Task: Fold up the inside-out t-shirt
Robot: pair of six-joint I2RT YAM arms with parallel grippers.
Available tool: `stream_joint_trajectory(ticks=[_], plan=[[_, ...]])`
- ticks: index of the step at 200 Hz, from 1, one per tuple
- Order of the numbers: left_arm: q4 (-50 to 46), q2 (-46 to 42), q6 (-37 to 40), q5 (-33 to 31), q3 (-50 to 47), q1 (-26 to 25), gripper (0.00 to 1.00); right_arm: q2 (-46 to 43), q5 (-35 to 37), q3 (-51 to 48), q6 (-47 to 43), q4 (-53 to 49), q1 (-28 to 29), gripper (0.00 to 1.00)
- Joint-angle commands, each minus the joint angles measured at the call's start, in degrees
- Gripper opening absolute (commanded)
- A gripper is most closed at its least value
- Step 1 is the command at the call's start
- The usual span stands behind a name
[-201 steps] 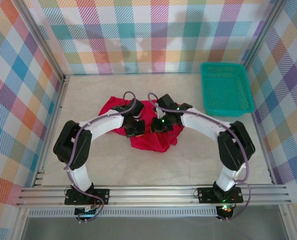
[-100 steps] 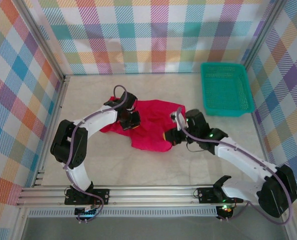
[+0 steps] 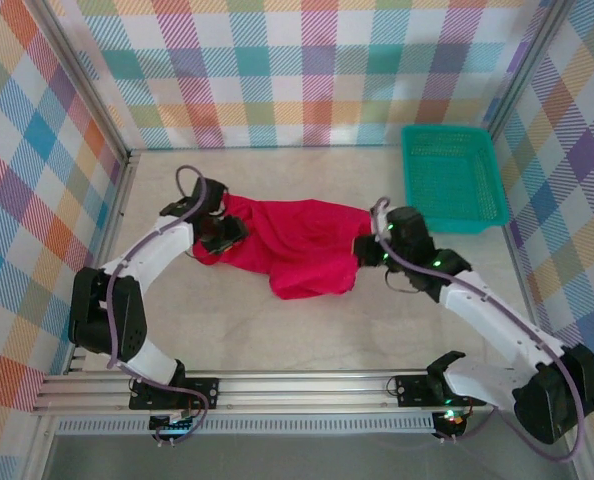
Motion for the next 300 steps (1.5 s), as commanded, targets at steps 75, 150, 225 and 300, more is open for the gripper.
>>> stream_joint_trajectory(ticks=[75, 150, 225, 300], plan=[[-1.4, 13.4, 4.8, -1.4, 8.9, 1.1, 0.5, 4.5, -3.3, 5.2, -2.5, -2.3, -4.3, 0.0], [-5.2, 21.0, 5.6, -3.3, 15.0, 1.1, 0.22, 5.6, -4.9, 5.9, -2.7, -2.1, -4.4, 0.0], [-17.7, 10.2, 6.6, -6.8, 32.3, 5.9, 0.0, 12.2, 0.4, 27.8, -6.5, -11.8, -9.2, 0.0], [-18.2, -3.4, 0.6, 5.6, 49.1, 25.5, 0.0, 14.1, 0.9, 50.8, -11.5, -19.8, -15.1, 0.0]])
